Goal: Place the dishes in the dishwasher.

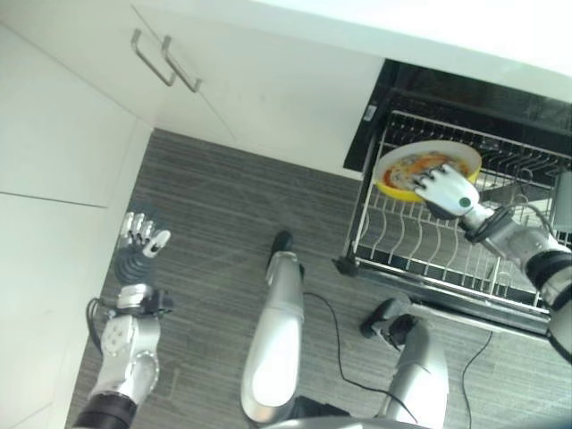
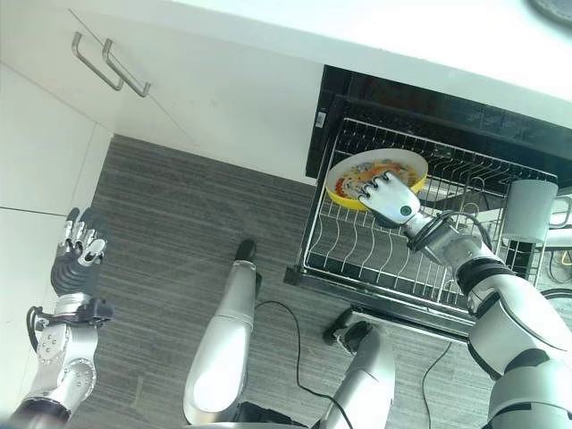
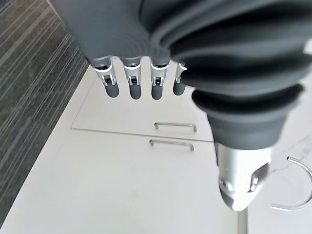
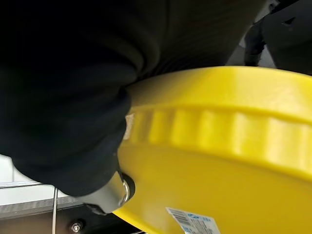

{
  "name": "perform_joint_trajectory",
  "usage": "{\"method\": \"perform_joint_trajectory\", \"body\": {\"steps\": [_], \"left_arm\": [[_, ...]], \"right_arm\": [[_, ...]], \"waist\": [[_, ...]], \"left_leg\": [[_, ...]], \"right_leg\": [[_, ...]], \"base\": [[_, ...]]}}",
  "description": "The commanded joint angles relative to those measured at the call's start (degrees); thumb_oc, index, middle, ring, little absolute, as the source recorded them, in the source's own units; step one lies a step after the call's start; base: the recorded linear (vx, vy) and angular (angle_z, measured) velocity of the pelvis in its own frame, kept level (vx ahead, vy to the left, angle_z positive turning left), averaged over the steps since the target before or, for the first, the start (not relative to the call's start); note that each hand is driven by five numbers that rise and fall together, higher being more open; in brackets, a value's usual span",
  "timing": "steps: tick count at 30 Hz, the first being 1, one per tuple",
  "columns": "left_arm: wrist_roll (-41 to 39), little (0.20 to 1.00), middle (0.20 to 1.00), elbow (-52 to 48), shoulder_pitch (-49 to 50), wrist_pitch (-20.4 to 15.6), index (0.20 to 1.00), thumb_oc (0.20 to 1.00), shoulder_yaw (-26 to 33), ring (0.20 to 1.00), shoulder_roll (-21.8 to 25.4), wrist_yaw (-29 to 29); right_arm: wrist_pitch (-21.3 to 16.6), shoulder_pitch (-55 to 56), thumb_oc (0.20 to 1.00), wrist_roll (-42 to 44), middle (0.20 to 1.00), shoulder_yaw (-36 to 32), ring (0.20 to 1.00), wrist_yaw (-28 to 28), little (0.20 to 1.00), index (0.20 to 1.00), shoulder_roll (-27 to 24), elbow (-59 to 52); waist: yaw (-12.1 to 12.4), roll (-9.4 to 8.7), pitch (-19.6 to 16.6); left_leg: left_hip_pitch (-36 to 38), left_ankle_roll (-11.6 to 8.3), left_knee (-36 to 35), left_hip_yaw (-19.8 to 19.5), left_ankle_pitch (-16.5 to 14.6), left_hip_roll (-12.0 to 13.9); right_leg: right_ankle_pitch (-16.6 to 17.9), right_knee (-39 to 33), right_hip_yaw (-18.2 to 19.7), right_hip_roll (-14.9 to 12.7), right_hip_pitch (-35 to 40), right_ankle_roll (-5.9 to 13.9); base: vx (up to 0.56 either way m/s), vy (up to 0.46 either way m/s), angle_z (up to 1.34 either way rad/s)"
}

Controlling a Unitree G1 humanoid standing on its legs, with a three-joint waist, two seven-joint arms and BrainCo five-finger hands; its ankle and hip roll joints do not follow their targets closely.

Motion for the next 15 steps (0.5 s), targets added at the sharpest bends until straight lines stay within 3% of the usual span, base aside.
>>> {"method": "perform_joint_trajectory", "body": {"steps": [1, 3, 4, 5, 15], "left_arm": [[1.8, 1.0, 1.0, -3.8, 0.4, -2.3, 1.0, 1.0, 2.4, 1.0, 2.8, -0.3], [1.9, 1.0, 1.0, -3.7, 0.3, -2.6, 1.0, 1.0, 2.7, 1.0, 3.1, -0.6], [1.9, 1.0, 1.0, -3.8, 0.2, -2.6, 1.0, 1.0, 2.7, 1.0, 3.1, -0.6], [1.7, 1.0, 1.0, -3.9, 0.2, -2.7, 1.0, 1.0, 2.8, 1.0, 3.1, -0.9], [3.5, 1.0, 1.0, -4.4, 1.2, -2.7, 1.0, 1.0, 2.8, 1.0, 2.2, -0.4]], "right_arm": [[-2.4, -4.5, 0.2, 7.1, 0.2, -1.3, 0.2, 3.0, 0.2, 0.2, 2.1, -0.8], [-4.8, -3.2, 0.2, 11.3, 0.2, -1.5, 0.2, 7.8, 0.2, 0.2, 2.5, -0.9], [-5.1, -2.7, 0.46, 12.4, 0.46, -1.4, 0.46, 8.9, 0.46, 0.46, 2.7, -1.0], [-5.4, -1.5, 1.0, 14.8, 1.0, -1.6, 1.0, 9.7, 1.0, 1.0, 3.2, -1.0], [-3.7, 5.7, 1.0, 24.9, 1.0, -8.7, 1.0, 12.2, 1.0, 1.0, 5.1, -0.8]], "waist": [[2.8, -0.21, -0.9], [2.8, -0.51, -0.7], [2.8, -0.53, -0.6], [2.6, -0.46, -0.5], [1.7, -0.82, -0.5]], "left_leg": [[-3.3, 8.66, 6.0, 1.0, -1.5, -5.9], [-3.7, 8.78, 6.2, 0.8, -1.7, -5.9], [-3.8, 8.86, 6.4, 0.9, -1.8, -5.9], [-3.7, 9.01, 6.7, 0.9, -2.0, -6.0], [-4.0, 9.2, 8.8, 1.0, -3.0, -6.1]], "right_leg": [[5.0, 0.0, 0.2, 4.6, -1.2, -2.29], [4.9, 0.1, 0.2, 4.9, -1.5, -2.3], [4.9, 0.1, 0.1, 4.9, -1.5, -2.37], [4.9, 0.2, 0.0, 4.9, -1.4, -2.46], [4.8, 0.9, -0.8, 5.0, -0.8, -2.84]], "base": [[0.0, -0.108, 0.0], [0.01, -0.095, -0.03], [0.02, -0.041, -0.03], [0.0, 0.0, 0.0], [0.03, -0.004, 0.03]]}}
